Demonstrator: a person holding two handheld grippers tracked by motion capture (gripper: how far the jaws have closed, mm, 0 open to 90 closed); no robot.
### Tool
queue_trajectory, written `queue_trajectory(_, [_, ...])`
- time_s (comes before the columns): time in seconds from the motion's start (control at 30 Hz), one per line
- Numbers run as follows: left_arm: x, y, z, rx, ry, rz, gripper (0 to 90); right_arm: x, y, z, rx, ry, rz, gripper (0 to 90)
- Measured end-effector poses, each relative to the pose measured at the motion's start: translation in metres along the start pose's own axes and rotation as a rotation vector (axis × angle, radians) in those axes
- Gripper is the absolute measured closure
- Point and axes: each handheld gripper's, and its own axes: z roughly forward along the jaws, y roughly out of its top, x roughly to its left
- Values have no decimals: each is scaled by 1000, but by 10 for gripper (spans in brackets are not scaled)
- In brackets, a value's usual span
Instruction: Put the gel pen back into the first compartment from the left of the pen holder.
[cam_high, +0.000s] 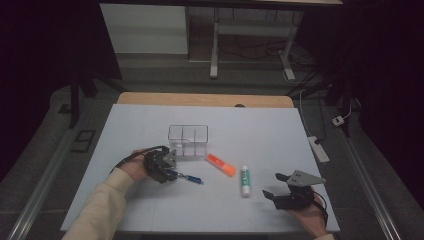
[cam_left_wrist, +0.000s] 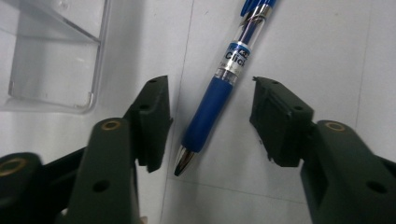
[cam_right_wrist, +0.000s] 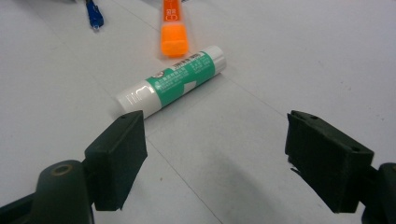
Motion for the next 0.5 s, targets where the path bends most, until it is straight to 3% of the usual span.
queue_trajectory(0.2, [2, 2, 0, 6, -51, 56, 650, 0, 0, 0, 0, 2, 0, 198])
queue_trajectory(0.5, [1, 0, 0, -10, -63, 94, 772, 0, 0, 1, 2, 2, 0, 198])
